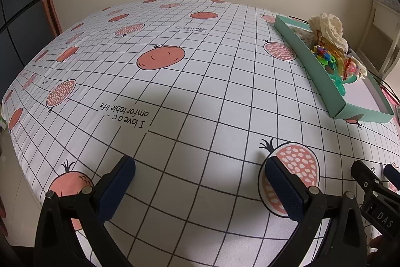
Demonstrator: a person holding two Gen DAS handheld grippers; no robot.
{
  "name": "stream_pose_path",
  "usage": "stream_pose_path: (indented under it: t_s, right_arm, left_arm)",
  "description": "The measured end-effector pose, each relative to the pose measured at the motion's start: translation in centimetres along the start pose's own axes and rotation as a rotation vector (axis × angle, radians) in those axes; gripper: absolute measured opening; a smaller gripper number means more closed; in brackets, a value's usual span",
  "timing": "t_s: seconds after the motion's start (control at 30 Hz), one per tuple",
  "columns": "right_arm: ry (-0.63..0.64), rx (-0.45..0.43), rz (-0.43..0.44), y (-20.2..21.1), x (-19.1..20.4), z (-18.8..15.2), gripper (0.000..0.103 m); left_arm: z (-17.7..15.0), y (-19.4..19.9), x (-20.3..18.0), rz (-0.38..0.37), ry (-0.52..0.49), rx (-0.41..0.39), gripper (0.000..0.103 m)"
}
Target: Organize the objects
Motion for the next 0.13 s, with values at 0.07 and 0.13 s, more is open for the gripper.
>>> stream_pose_path:
  t_s: [0.07,0.13]
  right_arm:
    - [0.000,0.000,0.000,0.00,0.00,0.00,0.103]
    - [0.000,0.000,0.000,0.00,0.00,-0.01,0.103]
  left_arm:
    - [0.01,0.00,0.04,0.000,0.000,-0.001,0.103]
    - [0.02,-0.04,0.12,0.000,0.001,0.003,0.103]
Point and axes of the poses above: each gripper's, at about its wrist camera, not at the fingertips, and y roughly against the way its jaws point, x to its left, z to its top, the point moved 10 cm from there along -y, roughly the way its jaws point, and after that the axes turned 5 degrees about -x, right-handed, at the moved point
